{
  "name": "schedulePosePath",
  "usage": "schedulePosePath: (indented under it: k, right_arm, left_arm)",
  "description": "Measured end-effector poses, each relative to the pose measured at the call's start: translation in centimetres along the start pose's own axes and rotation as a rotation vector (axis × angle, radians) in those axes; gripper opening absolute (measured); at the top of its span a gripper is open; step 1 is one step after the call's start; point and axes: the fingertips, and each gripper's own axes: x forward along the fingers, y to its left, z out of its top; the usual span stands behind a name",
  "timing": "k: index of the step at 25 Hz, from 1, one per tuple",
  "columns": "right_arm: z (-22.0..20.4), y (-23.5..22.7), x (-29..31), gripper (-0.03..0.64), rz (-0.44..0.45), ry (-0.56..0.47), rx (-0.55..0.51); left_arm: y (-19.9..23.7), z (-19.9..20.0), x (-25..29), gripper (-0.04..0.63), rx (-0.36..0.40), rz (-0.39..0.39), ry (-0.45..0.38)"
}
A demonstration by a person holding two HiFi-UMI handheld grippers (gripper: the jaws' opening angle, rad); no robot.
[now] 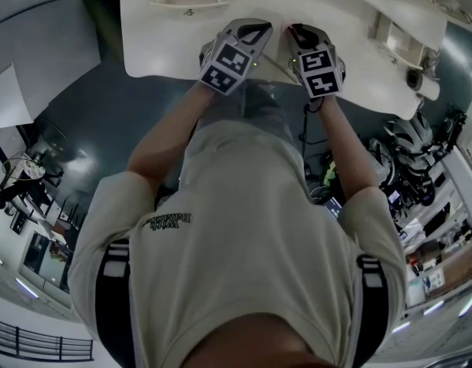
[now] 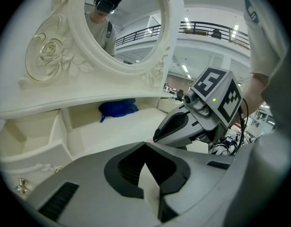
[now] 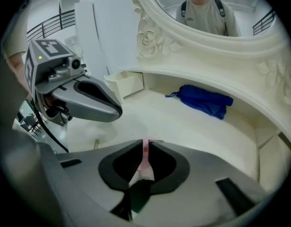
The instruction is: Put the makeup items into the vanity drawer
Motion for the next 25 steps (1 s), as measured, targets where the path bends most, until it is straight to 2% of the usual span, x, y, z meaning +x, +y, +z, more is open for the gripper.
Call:
schedulePosePath:
  k: [4,10,12,17,21,25]
  right_arm:
    - [1.5,0.1,-1.5,0.041,-0.014,-0.049,0.011]
    - [6.6,1.0,-7.0,0.041,-0.031,-0.182,0.022]
    - [9.1,1.4,-9.7,0.041,-0.037,-0.247,0.031]
    - [16.0,2.5,-16.2,0.041,-0.076,-0.422,-0.027]
    - [19.8,3.9,-21.7,0.041,-0.103,-0.54,-0.063]
    - [22.4,6.7,-27.4,0.041,-0.083,-0.663,-0.05]
  left_arm:
    - [-0.2,1.5,-1.2,0.014,0.011,0.008,-0.03]
    - [-0.9,5.9,-4.9,0.014,0.041,0.048,-0.129]
    - [-1.2,7.9,-6.6,0.014,0.062,0.07,-0.178]
    - [-1.2,13.2,-11.5,0.015,0.106,0.112,-0.287]
    - [-2.1,17.3,-16.1,0.014,0.152,0.137,-0.357]
    - [-4.2,21.2,-21.8,0.014,0.197,0.149,-0.456]
